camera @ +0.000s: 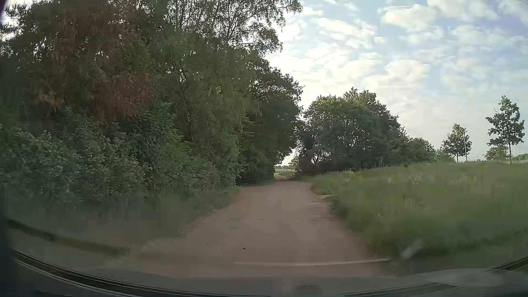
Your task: Follow the waypoints while adhering to traffic rules and regulations
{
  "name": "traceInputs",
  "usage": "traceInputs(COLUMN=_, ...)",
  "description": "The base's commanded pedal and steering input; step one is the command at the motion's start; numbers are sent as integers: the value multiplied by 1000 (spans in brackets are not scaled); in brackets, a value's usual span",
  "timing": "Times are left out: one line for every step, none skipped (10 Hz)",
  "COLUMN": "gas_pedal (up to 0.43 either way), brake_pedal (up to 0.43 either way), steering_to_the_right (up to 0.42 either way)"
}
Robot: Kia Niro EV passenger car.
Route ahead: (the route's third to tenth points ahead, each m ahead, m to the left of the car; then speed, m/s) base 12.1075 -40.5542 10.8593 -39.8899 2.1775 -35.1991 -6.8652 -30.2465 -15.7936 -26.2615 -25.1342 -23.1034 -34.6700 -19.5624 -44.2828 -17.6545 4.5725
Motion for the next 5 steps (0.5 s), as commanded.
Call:
traceInputs(gas_pedal=0, brake_pedal=30, steering_to_the_right=38)
traceInputs(gas_pedal=0, brake_pedal=30, steering_to_the_right=32)
traceInputs(gas_pedal=0, brake_pedal=30, steering_to_the_right=23)
traceInputs(gas_pedal=0, brake_pedal=30, steering_to_the_right=13)
traceInputs(gas_pedal=0, brake_pedal=30, steering_to_the_right=5)
